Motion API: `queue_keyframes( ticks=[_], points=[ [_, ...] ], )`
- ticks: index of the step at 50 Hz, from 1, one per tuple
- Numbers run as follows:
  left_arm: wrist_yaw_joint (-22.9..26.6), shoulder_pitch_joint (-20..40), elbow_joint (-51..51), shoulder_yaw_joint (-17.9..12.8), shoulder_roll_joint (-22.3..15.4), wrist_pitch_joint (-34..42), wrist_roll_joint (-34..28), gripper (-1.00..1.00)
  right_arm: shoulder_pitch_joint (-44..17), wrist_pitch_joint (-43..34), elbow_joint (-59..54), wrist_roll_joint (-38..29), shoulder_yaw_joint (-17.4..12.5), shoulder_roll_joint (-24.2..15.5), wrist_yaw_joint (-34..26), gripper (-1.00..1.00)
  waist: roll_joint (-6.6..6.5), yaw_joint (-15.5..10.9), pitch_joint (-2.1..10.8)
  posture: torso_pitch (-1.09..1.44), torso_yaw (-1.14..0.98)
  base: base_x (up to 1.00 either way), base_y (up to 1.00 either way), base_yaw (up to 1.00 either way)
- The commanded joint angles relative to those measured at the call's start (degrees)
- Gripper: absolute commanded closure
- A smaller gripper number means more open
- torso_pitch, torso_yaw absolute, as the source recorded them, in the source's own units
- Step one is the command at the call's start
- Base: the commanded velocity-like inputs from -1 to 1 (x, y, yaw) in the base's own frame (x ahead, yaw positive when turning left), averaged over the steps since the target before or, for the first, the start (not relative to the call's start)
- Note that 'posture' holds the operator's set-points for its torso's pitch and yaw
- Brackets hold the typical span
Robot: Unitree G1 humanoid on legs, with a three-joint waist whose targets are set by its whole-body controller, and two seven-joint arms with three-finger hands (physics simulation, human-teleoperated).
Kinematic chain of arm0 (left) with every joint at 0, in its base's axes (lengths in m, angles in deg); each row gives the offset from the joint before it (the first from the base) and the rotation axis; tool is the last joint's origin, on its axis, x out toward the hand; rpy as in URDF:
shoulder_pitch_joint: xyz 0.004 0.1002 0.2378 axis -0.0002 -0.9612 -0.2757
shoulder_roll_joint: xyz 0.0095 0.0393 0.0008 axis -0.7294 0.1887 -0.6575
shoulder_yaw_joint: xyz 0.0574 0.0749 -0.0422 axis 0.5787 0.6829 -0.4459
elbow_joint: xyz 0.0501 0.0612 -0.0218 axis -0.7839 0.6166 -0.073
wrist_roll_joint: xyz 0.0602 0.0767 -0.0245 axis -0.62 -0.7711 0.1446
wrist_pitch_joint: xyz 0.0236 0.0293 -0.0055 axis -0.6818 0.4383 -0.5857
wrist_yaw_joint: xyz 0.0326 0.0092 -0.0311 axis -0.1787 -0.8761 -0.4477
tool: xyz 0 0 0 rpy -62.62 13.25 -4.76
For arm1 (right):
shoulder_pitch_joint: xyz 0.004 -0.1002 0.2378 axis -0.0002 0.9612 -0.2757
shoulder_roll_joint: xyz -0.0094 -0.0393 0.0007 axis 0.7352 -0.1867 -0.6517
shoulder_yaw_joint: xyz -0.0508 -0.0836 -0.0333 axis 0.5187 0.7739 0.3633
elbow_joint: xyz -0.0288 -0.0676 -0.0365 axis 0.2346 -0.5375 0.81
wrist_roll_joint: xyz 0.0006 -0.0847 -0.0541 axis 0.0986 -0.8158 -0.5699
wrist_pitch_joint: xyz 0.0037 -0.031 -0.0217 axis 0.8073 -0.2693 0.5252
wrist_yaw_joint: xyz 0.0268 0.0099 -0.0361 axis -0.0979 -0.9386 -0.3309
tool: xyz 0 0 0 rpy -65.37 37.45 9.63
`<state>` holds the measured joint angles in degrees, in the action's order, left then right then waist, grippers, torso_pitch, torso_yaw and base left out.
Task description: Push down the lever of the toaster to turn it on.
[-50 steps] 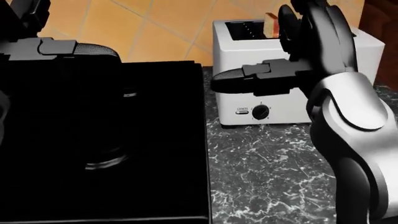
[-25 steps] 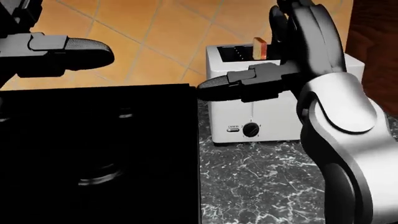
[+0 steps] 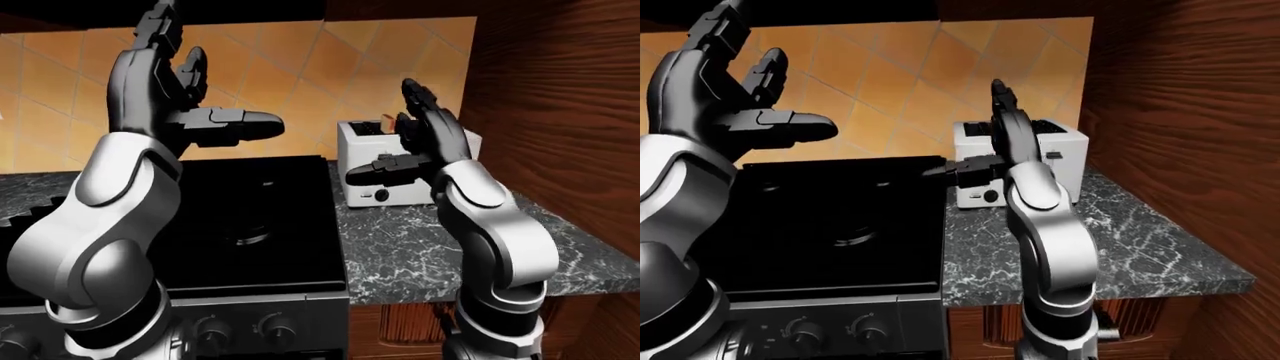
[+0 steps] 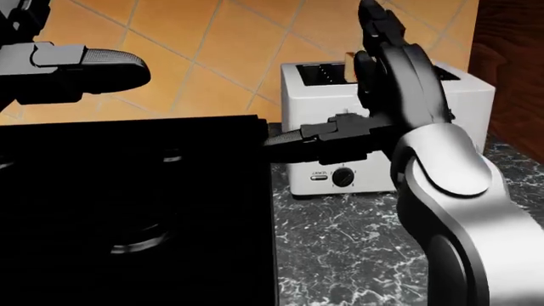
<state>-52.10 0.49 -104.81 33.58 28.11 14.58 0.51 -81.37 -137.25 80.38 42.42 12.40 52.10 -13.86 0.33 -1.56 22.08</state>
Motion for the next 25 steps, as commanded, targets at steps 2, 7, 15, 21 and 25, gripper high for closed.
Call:
queue_keyframes(
  ticks=[2,7,15,21,25],
  points=[
    [-0.12,1.75,-0.5,-0.21,-0.38,-1.17,-0.2,-1.0,-1.31,2.01,-1.76,0.15,0.12,-0.36,-0.02,-1.0,-0.11,-0.01,-0.06,-0.64,0.0,0.0,0.0,0.0],
    [0.21,1.46,-0.2,-0.01,-0.34,-1.69,-0.57,-1.0,-1.46,3.23,-5.33,0.34,0.47,-0.06,-0.59,-1.0,-0.11,-0.03,0.03,-0.64,0.0,0.0,0.0,0.0],
    [0.55,1.31,-0.19,-0.06,-0.1,-1.85,-0.93,-1.0,-1.13,5.98,-9.41,-0.44,1.14,0.02,-0.9,-1.0,-0.11,-0.17,0.08,-0.64,0.0,0.0,0.0,0.0],
    [0.52,1.56,-0.35,-0.27,-0.12,-1.44,-0.86,-1.0,-1.23,8.19,-12.15,-1.16,0.88,0.15,-1.24,-1.0,-0.06,-0.23,0.19,-0.64,0.0,0.0,0.0,0.0],
    [0.29,1.68,-0.53,-0.35,-0.2,-1.2,-0.63,-1.0,-0.73,10.39,-14.47,-1.64,0.81,0.12,-1.51,-1.0,-0.08,-0.26,0.17,-0.64,0.0,0.0,0.0,0.0]
  ],
)
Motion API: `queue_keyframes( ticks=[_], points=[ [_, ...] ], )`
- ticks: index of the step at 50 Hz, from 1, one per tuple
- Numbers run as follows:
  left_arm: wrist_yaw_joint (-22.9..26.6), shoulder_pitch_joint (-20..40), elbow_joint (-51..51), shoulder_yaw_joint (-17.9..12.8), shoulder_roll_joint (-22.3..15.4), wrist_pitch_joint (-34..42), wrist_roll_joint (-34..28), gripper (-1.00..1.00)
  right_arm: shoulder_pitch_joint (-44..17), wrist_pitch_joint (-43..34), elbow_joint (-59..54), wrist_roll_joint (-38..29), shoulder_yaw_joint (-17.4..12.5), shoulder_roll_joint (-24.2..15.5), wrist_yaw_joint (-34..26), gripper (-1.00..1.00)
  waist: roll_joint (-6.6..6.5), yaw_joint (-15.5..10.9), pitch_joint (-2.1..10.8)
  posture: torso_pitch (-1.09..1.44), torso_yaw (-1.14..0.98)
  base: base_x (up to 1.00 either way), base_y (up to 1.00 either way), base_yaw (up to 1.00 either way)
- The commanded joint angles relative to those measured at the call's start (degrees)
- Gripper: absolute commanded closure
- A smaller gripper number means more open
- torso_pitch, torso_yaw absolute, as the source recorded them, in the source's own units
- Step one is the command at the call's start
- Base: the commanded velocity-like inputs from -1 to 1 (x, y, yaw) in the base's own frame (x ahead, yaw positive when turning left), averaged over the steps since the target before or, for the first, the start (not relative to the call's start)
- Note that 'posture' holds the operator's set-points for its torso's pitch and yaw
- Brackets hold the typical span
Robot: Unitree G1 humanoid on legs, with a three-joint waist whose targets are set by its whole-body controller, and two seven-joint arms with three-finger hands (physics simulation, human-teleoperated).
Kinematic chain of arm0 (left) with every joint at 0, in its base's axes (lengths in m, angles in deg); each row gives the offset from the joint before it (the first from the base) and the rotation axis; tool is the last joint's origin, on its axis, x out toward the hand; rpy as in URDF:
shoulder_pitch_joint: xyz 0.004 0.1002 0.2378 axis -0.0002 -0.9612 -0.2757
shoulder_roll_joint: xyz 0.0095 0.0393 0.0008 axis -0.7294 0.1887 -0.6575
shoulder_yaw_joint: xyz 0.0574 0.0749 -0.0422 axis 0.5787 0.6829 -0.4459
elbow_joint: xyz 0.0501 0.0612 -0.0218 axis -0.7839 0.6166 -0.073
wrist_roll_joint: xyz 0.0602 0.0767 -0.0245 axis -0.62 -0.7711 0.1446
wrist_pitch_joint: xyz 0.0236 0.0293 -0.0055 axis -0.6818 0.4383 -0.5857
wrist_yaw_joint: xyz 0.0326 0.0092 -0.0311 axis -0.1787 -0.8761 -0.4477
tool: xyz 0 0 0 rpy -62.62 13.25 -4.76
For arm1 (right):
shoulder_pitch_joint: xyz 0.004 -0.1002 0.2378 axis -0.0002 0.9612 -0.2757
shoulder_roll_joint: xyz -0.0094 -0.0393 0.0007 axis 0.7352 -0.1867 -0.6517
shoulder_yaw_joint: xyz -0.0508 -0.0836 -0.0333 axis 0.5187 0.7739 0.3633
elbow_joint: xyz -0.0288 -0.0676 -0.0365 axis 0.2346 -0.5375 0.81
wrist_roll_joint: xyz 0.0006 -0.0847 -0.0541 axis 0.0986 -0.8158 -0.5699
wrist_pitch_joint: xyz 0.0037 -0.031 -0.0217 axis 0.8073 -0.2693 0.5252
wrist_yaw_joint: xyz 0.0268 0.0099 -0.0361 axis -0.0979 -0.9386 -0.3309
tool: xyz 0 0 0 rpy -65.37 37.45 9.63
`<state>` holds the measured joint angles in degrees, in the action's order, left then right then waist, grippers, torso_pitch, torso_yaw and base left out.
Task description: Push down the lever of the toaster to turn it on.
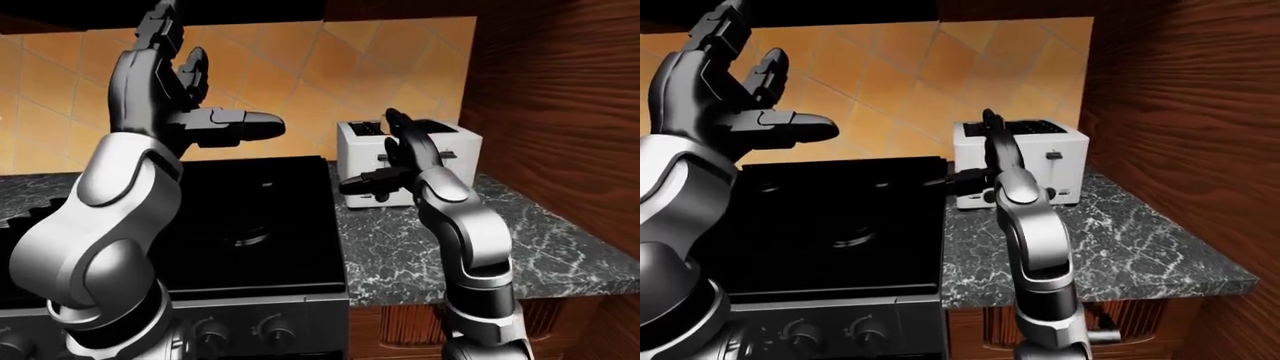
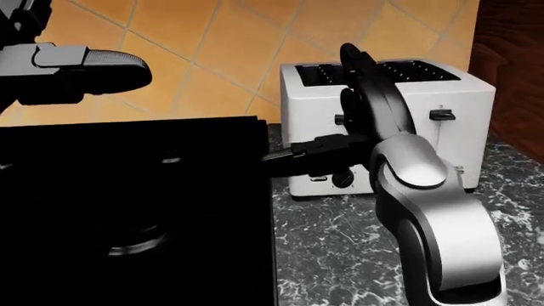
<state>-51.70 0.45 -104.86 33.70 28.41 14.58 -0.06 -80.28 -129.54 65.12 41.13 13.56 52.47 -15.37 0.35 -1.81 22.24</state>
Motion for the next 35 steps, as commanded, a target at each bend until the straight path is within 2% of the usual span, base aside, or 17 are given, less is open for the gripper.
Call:
queue_keyframes(
  ticks=[1,14,35],
  points=[
    [-0.12,1.73,-0.46,-0.51,-0.56,-1.28,-0.02,-1.0,-1.87,3.21,0.05,-0.58,-0.33,-0.41,-0.09,-1.0,-0.11,0.0,0.03,-0.64,0.0,0.0,0.0,0.0],
    [-0.39,1.8,-0.39,-0.4,-0.69,-1.39,0.34,-1.0,-3.15,7.96,-6.96,-0.81,-0.95,-0.19,0.36,-1.0,-0.26,0.22,0.1,-0.64,0.0,0.0,0.0,0.0],
    [-0.38,1.87,-0.32,-0.52,-0.78,-1.56,0.54,-1.0,-8.91,16.42,-22.5,0.6,-1.42,-0.37,1.94,-1.0,-0.49,0.46,0.13,-0.64,0.0,0.0,0.0,0.0]
  ],
)
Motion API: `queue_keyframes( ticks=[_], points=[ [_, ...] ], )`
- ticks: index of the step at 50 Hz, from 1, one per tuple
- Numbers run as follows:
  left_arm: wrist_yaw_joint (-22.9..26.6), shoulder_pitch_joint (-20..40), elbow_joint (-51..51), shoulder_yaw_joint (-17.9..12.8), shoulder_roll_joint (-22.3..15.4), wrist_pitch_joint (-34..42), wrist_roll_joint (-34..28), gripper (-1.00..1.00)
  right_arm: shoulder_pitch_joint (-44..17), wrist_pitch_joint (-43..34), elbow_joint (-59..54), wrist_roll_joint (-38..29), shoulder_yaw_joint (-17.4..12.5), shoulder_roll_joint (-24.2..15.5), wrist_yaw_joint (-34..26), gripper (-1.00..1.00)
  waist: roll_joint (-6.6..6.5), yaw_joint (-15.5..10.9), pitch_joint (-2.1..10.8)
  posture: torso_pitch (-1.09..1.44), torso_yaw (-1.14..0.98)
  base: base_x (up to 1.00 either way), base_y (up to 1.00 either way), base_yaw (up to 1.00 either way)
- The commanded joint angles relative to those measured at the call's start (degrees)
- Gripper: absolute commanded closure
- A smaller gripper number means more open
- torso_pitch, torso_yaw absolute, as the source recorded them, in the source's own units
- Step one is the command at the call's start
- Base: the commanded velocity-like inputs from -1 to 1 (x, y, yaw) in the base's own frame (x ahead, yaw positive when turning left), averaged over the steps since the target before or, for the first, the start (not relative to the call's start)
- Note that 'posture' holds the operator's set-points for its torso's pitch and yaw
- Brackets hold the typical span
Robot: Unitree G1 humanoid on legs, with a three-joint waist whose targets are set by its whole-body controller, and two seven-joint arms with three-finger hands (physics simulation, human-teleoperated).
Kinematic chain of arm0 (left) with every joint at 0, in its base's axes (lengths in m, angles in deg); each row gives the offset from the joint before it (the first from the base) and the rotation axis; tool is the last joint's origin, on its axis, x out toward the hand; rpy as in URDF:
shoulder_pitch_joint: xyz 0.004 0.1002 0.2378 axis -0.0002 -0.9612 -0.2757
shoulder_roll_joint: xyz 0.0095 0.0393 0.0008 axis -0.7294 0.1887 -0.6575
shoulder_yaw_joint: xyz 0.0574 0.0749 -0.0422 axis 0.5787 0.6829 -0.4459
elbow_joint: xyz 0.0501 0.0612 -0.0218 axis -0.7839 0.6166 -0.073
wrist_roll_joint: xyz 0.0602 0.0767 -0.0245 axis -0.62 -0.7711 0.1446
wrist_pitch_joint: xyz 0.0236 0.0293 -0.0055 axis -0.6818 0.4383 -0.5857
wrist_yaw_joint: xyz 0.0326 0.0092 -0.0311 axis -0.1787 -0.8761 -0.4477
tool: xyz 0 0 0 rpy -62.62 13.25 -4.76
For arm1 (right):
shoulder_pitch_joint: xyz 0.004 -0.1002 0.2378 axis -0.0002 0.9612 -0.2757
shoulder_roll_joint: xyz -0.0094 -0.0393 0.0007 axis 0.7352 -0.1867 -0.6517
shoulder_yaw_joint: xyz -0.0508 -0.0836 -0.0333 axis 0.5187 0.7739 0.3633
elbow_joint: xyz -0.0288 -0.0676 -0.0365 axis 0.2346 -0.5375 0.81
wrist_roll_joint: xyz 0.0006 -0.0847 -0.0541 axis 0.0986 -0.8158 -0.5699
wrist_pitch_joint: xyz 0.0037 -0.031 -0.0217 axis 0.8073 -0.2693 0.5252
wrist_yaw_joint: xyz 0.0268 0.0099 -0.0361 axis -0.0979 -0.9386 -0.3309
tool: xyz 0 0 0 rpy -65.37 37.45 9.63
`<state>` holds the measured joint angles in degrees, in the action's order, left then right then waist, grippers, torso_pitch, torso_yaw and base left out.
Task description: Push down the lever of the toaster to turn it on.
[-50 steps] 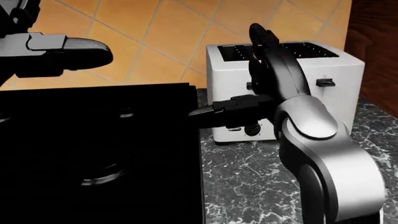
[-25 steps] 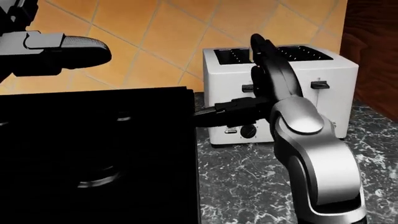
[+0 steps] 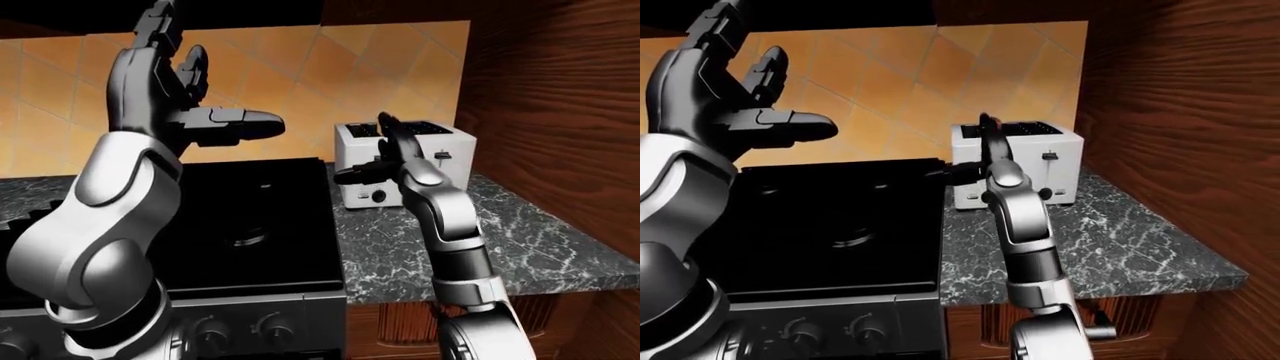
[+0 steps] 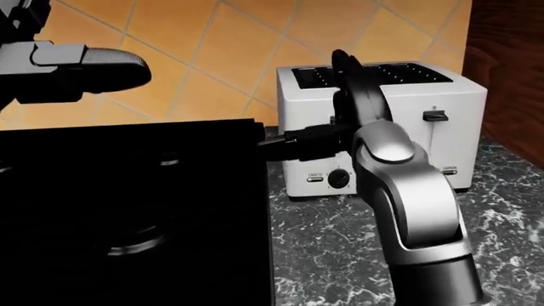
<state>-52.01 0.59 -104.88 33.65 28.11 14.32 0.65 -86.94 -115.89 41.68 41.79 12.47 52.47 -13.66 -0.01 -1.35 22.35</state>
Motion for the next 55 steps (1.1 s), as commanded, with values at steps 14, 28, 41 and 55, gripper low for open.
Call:
queue_keyframes(
  ticks=[14,28,41,55],
  points=[
    [-0.65,1.9,-0.51,-0.36,-0.51,-1.17,0.42,-1.0,-4.96,10.74,-10.92,1.0,-1.38,-1.81,0.69,-1.0,-0.18,-0.06,0.05,-0.64,0.0,0.0,0.0,0.0],
    [-0.7,2.03,-0.44,-0.32,-0.56,-1.26,0.55,-1.0,-9.36,18.07,-23.08,2.39,-2.03,-2.75,1.31,-1.0,-0.25,-0.11,0.06,-0.64,0.0,0.0,0.0,0.0],
    [-0.74,2.05,-0.47,-0.34,-0.52,-1.26,0.56,-1.0,-12.84,23.54,-33.07,2.95,-2.28,-3.26,1.51,-1.0,-0.47,0.2,0.01,-0.64,0.0,0.0,0.0,0.0],
    [-0.67,1.82,-0.32,-0.2,-0.51,-1.72,0.5,-1.0,-13.57,24.25,-35.02,2.8,-1.88,-2.76,1.3,-1.0,-0.67,0.09,-0.2,-0.64,0.0,0.0,0.0,0.0]
  ],
)
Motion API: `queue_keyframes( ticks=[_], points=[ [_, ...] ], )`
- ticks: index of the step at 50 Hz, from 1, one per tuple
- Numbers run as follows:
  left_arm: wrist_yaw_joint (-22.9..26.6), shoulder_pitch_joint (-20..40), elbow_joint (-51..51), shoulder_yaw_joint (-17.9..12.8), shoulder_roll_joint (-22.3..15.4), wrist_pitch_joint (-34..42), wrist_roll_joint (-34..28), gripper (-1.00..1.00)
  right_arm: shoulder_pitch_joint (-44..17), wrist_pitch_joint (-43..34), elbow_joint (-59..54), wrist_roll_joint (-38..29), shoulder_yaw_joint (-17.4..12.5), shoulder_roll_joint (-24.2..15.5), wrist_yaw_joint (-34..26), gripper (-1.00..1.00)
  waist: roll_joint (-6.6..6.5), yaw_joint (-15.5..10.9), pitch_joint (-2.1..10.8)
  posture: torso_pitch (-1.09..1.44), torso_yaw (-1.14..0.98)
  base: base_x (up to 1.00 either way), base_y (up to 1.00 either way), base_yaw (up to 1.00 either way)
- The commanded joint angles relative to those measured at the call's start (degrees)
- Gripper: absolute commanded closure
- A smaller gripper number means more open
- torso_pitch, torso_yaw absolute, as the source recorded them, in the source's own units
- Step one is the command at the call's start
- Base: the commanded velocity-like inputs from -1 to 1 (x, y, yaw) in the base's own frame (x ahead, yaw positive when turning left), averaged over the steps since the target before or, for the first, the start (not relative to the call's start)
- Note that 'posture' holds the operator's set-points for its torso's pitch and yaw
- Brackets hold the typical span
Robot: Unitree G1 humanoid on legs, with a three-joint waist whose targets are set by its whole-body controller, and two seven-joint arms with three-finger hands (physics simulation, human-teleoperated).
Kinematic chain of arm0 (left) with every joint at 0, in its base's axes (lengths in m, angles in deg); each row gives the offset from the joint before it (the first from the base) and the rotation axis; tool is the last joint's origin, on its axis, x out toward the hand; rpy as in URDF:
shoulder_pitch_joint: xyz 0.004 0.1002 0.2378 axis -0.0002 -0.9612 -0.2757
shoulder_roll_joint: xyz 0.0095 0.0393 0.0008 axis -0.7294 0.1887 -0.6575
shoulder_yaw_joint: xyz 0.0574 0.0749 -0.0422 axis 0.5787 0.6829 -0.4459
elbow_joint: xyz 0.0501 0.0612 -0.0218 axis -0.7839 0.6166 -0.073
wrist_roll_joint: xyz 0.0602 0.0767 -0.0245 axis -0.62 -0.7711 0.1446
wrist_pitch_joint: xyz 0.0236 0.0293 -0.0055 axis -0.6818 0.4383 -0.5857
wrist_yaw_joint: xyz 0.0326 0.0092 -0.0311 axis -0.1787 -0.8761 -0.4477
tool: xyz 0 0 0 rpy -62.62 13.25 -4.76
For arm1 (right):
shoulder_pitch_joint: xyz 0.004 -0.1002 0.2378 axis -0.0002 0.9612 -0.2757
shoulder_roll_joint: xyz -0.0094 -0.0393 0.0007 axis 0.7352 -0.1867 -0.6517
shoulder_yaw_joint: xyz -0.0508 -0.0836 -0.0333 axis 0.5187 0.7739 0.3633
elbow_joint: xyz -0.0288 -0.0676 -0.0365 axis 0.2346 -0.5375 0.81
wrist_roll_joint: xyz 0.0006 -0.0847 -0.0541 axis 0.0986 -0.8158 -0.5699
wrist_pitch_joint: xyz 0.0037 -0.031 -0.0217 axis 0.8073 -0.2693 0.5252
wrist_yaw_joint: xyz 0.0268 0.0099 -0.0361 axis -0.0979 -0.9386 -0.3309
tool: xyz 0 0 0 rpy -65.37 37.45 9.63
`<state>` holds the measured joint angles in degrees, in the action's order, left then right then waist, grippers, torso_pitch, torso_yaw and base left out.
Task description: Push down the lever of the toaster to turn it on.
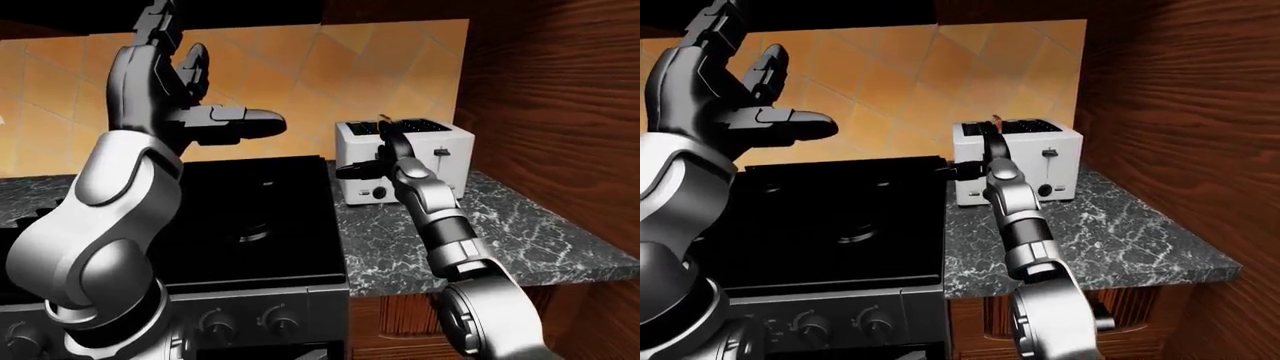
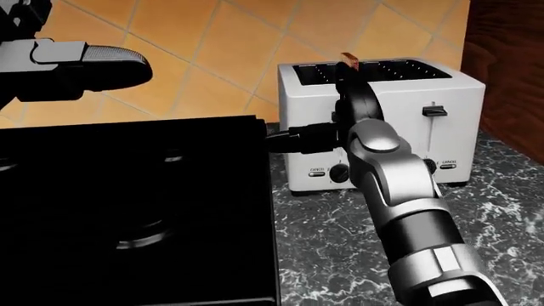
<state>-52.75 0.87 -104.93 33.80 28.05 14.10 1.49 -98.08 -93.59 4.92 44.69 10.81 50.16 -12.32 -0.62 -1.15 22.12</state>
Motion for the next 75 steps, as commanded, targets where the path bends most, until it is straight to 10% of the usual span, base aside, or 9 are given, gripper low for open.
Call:
queue_keyframes(
  ticks=[1,75],
  points=[
    [0.1,1.54,-0.24,-0.36,-0.45,-1.52,-0.36,-1.0,-2.49,2.07,1.42,-0.15,-0.21,-0.44,-0.09,-1.0,-0.07,-0.1,0.04,-0.64,0.0,0.0,0.0,0.0],
    [-0.4,1.89,-0.22,-0.42,-0.49,-1.38,0.25,-1.0,-1.85,10.49,-15.48,-2.12,-1.38,-1.66,0.14,-1.0,0.07,-0.75,0.35,-0.64,0.0,0.0,0.0,0.0]
  ],
)
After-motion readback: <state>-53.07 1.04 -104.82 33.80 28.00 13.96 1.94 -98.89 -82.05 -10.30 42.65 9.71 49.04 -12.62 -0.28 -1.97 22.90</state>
